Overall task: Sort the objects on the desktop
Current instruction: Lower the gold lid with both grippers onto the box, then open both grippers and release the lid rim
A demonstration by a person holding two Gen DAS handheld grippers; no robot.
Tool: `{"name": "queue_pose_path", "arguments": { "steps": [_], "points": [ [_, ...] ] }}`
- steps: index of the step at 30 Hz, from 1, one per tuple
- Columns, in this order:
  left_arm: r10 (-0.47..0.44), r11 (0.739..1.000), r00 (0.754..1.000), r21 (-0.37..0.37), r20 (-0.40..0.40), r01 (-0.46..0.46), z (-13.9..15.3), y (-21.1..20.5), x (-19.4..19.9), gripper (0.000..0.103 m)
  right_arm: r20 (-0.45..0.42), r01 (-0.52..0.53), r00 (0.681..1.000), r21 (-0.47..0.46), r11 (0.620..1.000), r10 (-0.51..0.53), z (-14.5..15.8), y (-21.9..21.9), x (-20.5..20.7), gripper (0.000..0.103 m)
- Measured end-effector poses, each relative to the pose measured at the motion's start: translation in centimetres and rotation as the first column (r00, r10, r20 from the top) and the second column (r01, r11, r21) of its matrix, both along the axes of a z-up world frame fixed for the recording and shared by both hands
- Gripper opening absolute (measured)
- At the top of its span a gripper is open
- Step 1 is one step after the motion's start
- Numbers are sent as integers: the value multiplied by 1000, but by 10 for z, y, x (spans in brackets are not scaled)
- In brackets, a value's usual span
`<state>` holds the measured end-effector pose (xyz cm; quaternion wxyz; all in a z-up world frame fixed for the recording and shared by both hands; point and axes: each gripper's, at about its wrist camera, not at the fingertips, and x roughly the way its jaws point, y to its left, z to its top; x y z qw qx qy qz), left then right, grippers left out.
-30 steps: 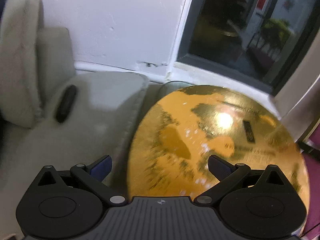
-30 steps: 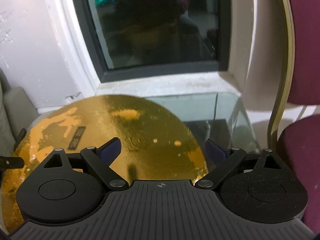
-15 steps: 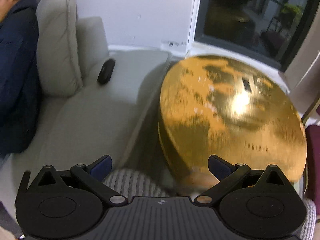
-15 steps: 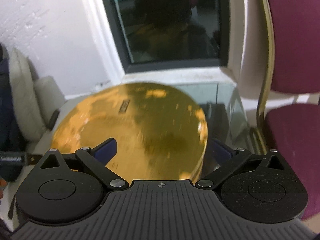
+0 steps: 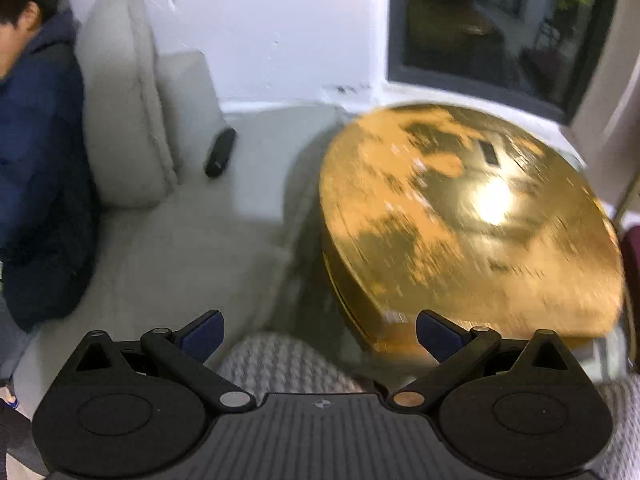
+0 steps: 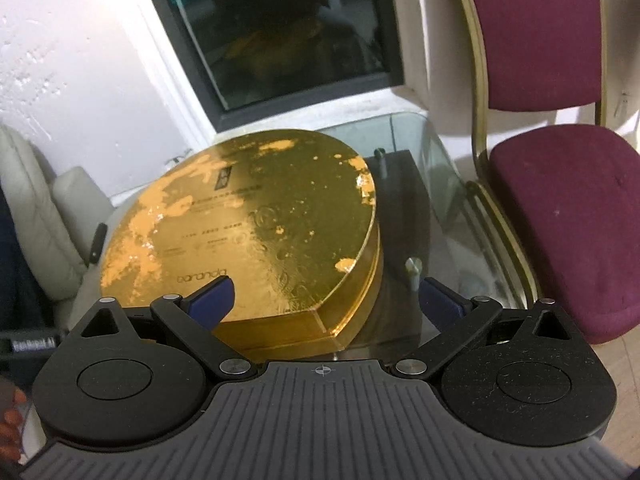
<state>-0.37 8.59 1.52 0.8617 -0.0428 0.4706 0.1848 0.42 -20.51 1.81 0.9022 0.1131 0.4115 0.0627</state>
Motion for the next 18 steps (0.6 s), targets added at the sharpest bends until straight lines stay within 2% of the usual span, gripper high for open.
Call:
{"name": "queue_pose_path", "arguments": {
  "steps": [2,4,9,10,14,18],
  "points": [
    [46,999,999,23,3,-46,-4,5,8,101,-17,-15,1000,9,1000,15,-1,0,0,94],
    [76,997,997,20,-3,-76,-10,11,16,99,-25,-29,999,19,999,29,-1,1,-2,85],
    [78,995,996,-56,-37,-80,-32,26,31,100,-21,-46,999,19,999,46,0,1,-8,85],
    [77,995,996,-58,-41,-79,-35,27,32,102,-24,-43,999,17,999,43,-1,1,-8,85],
    [50,998,995,-31,-89,-53,-43,24,33,101,-29,-36,999,8,999,36,-1,0,-8,85],
    [76,995,992,-61,-97,-82,-46,28,33,101,-31,-37,999,7,999,37,-1,0,-6,85]
  ]
}}
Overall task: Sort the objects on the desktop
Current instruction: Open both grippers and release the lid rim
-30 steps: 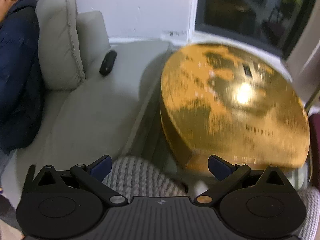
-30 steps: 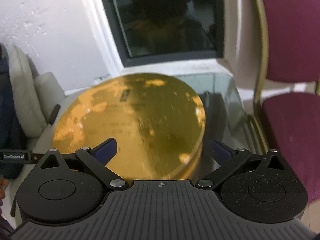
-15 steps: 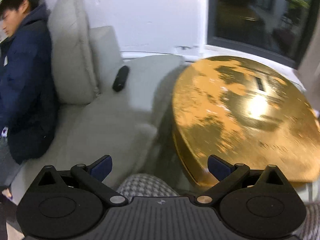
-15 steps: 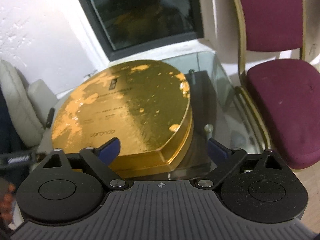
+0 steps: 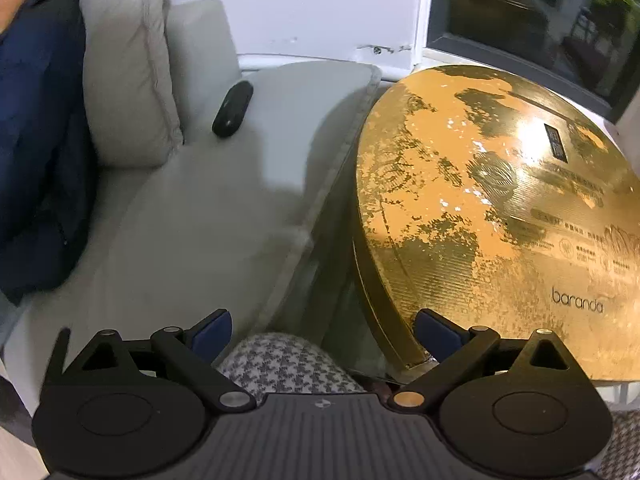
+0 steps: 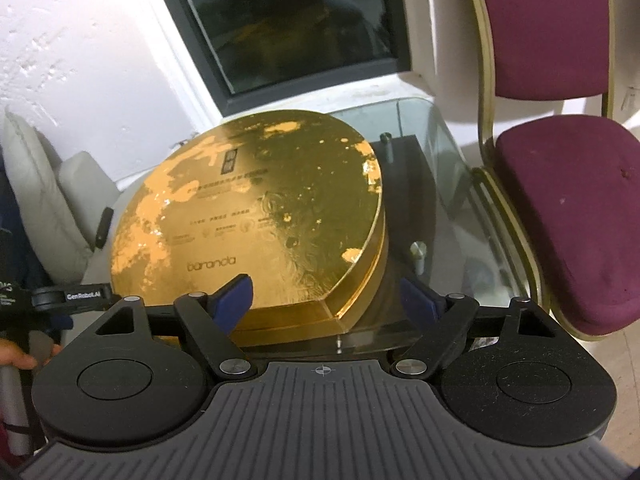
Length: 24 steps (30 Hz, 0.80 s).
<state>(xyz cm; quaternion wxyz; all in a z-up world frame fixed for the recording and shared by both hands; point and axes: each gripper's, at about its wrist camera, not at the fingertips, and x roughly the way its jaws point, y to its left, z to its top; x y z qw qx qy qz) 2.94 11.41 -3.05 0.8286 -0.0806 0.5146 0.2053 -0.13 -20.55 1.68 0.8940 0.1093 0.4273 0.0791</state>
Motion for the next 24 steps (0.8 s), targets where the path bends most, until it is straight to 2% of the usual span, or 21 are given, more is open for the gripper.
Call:
{"name": "queue_pose_path", "arguments": {
  "steps": [11,15,17,24],
  "points": [
    [27,999,999,-38,18,-26,-9,7,-5,103,10,-1,1000,4,1000,1,-2,0,5,86],
    [-13,1000,1000,9,12,13,0,-2,-1,97,16,-15,1000,10,1000,15,-2,3,8,86],
    [-22,999,998,30,55,21,9,-5,1,98,25,-27,999,6,1000,26,-1,7,12,86],
    [41,994,991,96,127,-54,10,20,33,98,60,-111,992,-44,993,114,3,37,30,81]
  ]
}}
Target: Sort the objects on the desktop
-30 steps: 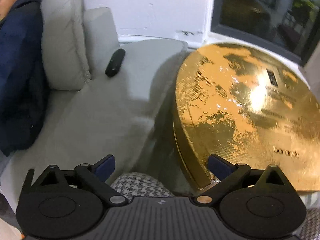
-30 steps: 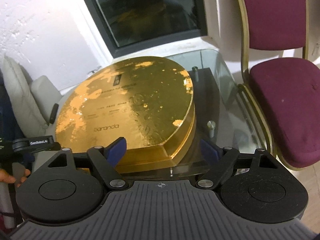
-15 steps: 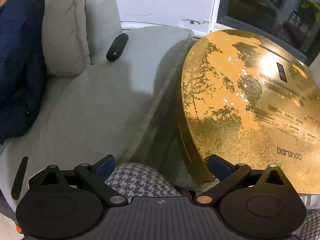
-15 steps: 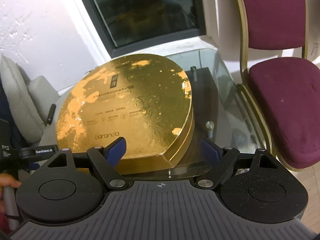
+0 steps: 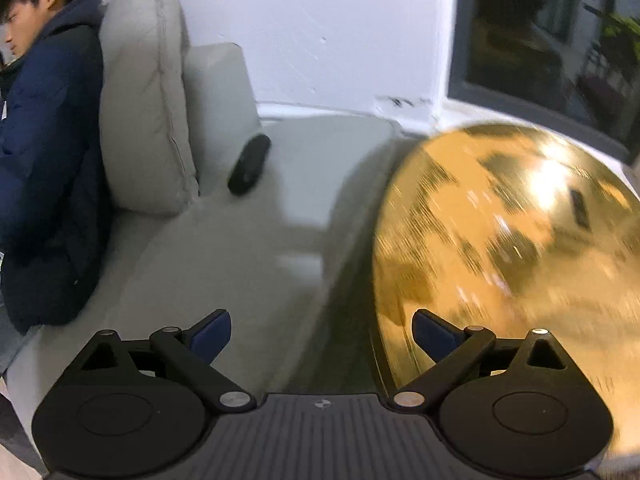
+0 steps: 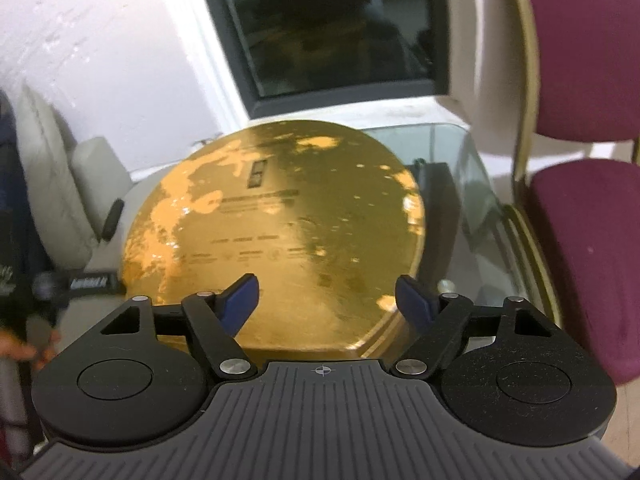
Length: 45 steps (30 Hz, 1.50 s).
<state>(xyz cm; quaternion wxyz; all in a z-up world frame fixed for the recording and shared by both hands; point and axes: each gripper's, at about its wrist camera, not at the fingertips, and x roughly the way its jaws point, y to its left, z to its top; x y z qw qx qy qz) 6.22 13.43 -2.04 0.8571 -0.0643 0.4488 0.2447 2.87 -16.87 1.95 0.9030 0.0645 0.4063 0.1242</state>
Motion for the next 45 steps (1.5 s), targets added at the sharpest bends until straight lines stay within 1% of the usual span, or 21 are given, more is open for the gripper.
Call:
{"name": "queue_pose_path", "arguments": {
  "steps": [2,3,5,12,17,21,22,23,25,28,31,35,37,40,42,45],
  "points": [
    [10,1000,1000,5,-10,-10,-5,11,14,98,3,-25,1000,5,1000,25,0,6,0,81],
    [9,1000,1000,12,-22,-9,-8,14,20,103,2,-38,999,2,999,38,-1,9,-1,81],
    [1,1000,1000,23,-14,-1,-8,19,29,103,-1,-52,999,-10,999,52,-3,13,0,81],
    [5,999,999,43,-39,-3,-6,24,66,103,-5,-50,999,-27,998,49,-3,13,8,81],
    [-23,996,998,82,-61,28,-5,21,91,103,4,-53,999,-30,998,53,-2,15,17,81],
    [-29,996,997,85,-74,36,-3,20,97,103,3,-54,999,-25,998,54,-3,15,20,81],
    [-34,995,996,92,-87,42,-2,19,97,99,4,-54,999,-25,998,55,-3,15,21,81],
    [-38,994,994,101,-98,48,0,16,94,96,4,-56,998,-25,998,56,-3,15,21,81],
    [-55,991,994,120,-96,66,5,7,84,97,9,-60,998,-24,998,60,-3,15,22,81],
    [-119,986,990,108,-82,127,13,-13,57,99,11,-63,998,-29,998,63,-3,16,23,81],
    [-189,978,977,69,-98,197,21,-39,28,101,5,-65,998,-17,998,65,-2,16,20,81],
    [-255,967,963,10,-86,256,31,-61,-4,102,-1,-78,997,-25,997,78,1,14,9,83],
    [-271,962,959,-23,-77,270,38,-70,-17,102,-14,-80,997,-33,996,80,3,12,2,84],
    [-292,956,954,-49,-63,289,51,-80,-35,102,-26,-73,997,-35,997,72,7,9,-9,86],
    [-301,953,952,-50,-58,299,57,-89,-49,102,-28,-70,997,-27,997,69,11,5,-18,88],
    [-304,952,951,-52,-54,301,63,-98,-68,102,-22,-47,999,-29,998,46,17,0,-34,95]
  ]
}}
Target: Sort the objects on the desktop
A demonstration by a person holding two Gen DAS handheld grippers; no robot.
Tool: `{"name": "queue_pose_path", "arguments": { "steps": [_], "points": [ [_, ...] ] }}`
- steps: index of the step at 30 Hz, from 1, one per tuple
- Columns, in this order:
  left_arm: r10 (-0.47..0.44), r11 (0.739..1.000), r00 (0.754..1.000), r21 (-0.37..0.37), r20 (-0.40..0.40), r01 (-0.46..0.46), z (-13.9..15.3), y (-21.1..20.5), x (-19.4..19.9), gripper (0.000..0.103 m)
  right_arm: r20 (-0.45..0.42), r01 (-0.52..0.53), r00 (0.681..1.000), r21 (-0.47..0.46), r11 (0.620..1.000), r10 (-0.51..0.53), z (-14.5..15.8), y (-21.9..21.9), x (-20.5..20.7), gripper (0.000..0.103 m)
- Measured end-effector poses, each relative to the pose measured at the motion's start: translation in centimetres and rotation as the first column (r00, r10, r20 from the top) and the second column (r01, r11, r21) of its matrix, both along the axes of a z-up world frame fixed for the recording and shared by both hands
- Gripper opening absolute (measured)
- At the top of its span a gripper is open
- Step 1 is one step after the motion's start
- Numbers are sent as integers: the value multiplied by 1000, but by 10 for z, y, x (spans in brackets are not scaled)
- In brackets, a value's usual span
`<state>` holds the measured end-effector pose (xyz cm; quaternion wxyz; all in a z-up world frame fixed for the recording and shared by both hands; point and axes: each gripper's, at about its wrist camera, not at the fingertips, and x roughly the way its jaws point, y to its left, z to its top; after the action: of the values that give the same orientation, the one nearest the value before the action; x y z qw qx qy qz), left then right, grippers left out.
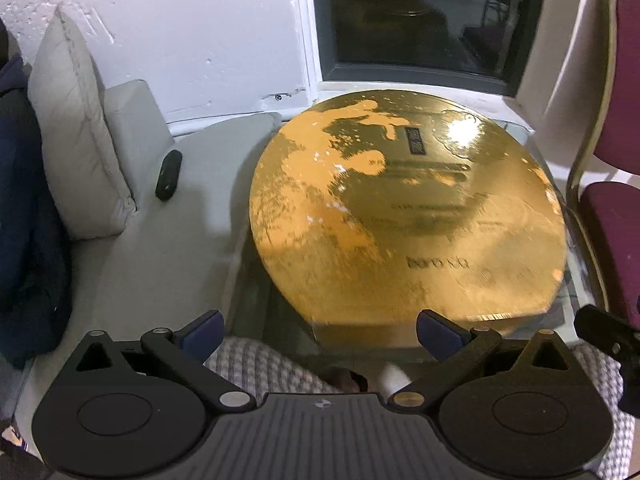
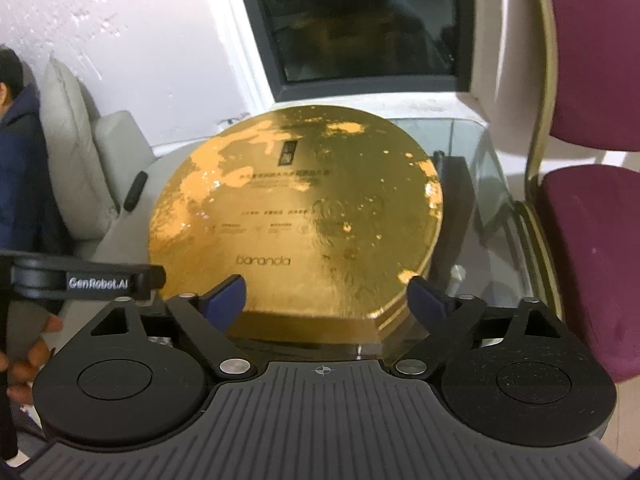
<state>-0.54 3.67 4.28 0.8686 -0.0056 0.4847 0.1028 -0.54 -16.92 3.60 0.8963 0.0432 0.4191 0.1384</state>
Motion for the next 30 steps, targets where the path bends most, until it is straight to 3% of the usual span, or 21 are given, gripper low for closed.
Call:
{"name": "queue_pose_path", "arguments": {
  "steps": [4,10,30],
  "points": [
    [-18,1000,1000,-23,-4,18,3,-9,-17,102,14,59,998,-21,998,-59,7,-7,-23,95],
    [-91,996,996,1,16,91,11,-25,-30,102,-4,134,991,-11,991,-134,11,-21,-40,95],
    [-151,988,988,37,26,150,20,-39,-50,102,25,116,993,-79,990,-114,22,-15,-63,95]
  ]
}}
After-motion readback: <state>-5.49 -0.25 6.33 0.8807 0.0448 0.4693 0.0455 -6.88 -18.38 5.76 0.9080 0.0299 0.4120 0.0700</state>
